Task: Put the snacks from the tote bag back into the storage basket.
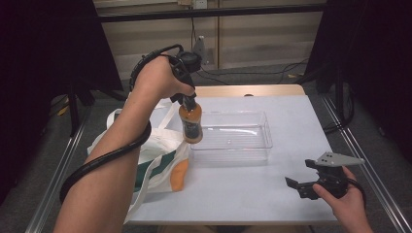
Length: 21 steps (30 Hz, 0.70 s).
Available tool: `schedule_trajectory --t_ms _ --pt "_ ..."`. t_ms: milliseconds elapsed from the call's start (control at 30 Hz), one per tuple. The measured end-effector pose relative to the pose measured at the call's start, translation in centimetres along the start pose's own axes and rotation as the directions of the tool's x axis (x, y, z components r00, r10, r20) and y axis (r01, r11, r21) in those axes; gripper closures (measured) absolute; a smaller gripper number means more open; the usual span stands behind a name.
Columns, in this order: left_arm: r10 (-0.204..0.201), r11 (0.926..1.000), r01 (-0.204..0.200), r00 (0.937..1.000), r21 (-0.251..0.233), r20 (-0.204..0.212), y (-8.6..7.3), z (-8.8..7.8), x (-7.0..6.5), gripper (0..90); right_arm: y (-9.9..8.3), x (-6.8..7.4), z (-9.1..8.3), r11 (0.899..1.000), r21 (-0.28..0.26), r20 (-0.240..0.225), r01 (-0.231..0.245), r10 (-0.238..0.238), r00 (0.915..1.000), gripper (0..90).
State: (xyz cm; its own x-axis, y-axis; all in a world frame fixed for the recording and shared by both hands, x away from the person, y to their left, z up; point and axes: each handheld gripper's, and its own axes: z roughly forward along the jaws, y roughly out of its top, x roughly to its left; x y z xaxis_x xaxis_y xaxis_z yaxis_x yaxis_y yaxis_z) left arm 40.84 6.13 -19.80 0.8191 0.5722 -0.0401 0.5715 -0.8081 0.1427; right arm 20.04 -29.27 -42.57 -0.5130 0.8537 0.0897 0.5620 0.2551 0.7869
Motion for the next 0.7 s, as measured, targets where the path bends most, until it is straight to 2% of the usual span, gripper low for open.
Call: schedule_trajectory --t_ms 267,433,467,500,700 --pt "0.026 0.9996 -0.026 0.9996 0.007 -0.007 0.8 0.8 -0.4 59.4 0.0 0.0 0.0 1.000 0.000 -0.001 0.000 0.000 1.0000 4.2" --pt "0.018 0.9998 -0.018 0.9998 -0.007 0.002 1.0 1.6 -0.5 59.4 0.0 0.0 -0.1 1.000 0.002 -0.003 -0.005 0.005 1.0000 4.2" --pt "0.033 0.9995 -0.033 0.9995 0.002 0.005 1.1 1.6 -0.4 59.3 0.0 0.0 -0.1 1.000 0.002 -0.004 -0.004 0.004 1.0000 4.2" --pt "0.023 0.9997 -0.023 0.9997 -0.002 0.003 1.1 1.8 -0.5 59.3 0.0 0.0 -0.1 1.000 0.002 -0.005 -0.003 0.003 1.0000 4.2" --pt "0.034 0.9994 -0.034 0.9994 -0.008 0.002 1.5 2.2 -0.8 59.3 0.0 0.0 -0.1 1.000 -0.001 -0.002 -0.003 0.003 1.0000 4.2"
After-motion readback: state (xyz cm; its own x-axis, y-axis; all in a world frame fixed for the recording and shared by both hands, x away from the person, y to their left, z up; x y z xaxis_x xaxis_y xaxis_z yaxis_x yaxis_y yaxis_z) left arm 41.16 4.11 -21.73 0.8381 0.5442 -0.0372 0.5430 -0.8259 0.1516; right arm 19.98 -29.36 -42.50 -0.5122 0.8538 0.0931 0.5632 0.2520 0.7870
